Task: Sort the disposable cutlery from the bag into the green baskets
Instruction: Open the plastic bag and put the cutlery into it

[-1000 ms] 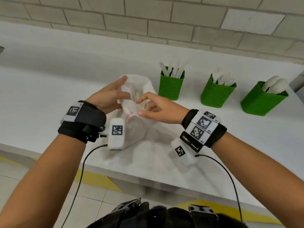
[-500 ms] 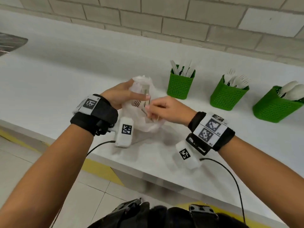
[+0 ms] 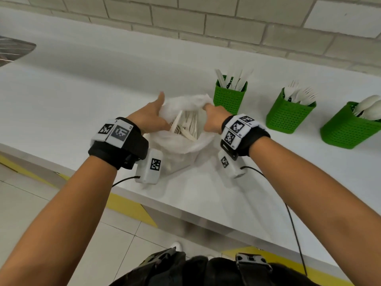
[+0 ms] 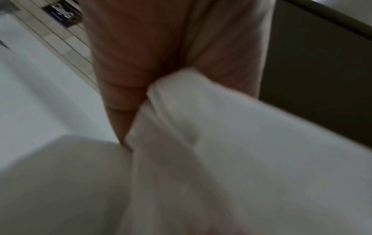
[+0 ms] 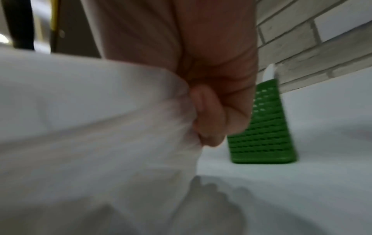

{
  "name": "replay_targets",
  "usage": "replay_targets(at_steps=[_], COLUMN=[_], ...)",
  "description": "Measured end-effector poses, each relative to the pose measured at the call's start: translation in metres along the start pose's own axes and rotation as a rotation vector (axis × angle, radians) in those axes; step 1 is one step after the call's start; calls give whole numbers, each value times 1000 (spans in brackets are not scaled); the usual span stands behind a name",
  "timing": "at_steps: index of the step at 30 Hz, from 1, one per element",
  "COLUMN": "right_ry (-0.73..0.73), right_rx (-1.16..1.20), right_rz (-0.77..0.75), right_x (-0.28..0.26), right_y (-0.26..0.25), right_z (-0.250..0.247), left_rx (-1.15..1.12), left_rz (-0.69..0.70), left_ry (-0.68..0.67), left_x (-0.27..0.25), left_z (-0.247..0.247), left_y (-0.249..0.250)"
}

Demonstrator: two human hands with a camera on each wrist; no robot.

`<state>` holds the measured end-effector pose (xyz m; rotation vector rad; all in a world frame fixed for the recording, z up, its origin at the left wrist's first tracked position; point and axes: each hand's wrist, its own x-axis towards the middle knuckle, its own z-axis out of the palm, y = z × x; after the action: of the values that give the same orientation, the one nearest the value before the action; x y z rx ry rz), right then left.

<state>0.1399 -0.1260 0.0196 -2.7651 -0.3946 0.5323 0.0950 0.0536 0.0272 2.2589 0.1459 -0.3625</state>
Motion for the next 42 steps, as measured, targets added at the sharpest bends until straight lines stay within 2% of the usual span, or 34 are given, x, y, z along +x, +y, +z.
replay_targets(at_steps=[2, 3, 5, 7, 8, 10, 11, 12, 14, 16, 20, 23, 26, 28, 32, 36, 40, 42], right_ry=[-131, -188, -232, -147, -46, 198, 272, 277, 122, -28, -79, -193, -307, -274, -109, -142, 40, 46], right_rx=[19, 80, 184, 88, -23, -134, -133, -96, 76, 209, 274, 406, 321, 393, 531, 694, 751, 736], right_rz=[69, 84, 105, 73, 63, 39, -4, -55, -79, 5, 123, 202, 185, 187, 218, 279, 280, 269], right_x=[-1, -2, -3, 0, -1, -9, -12, -15, -19, -17, -13, -11, -5, 1, 7, 20, 22, 23], right_y=[14, 19, 19, 14, 9, -7, -15, -24, -38, -41, -29, -26, -33, -39, -49, -51, -55, -59], right_z=[3, 4, 3, -6, -11, -22, -25, -25, -16, -4, -3, -6, 7, 16, 16, 21, 25, 21], left_rx=[66, 79, 48, 54, 106, 235, 279, 312, 345, 309, 248, 131, 96, 148, 213, 115, 65, 26], left_rz=[-46, -12, 150, 298, 319, 247, 186, 145, 104, 78, 70, 100, 122, 143, 164, 158, 171, 183], left_ry=[5, 7, 28, 90, 111, 107, 82, 50, -37, -109, -137, -156, -192, -207, -233, -270, -281, -286], left_x=[1, -1, -7, -10, -10, -5, -3, -2, -1, -1, 1, 3, 5, 6, 9, 7, 5, 5], left_z=[-6, -7, -6, -7, -9, -12, -11, -9, -5, -6, -14, -17, -16, -12, -10, -16, -22, -25], left_y=[-10, -12, -10, -4, -1, -1, -2, -3, -7, -13, -16, -14, -10, -8, -10, -12, -14, -14])
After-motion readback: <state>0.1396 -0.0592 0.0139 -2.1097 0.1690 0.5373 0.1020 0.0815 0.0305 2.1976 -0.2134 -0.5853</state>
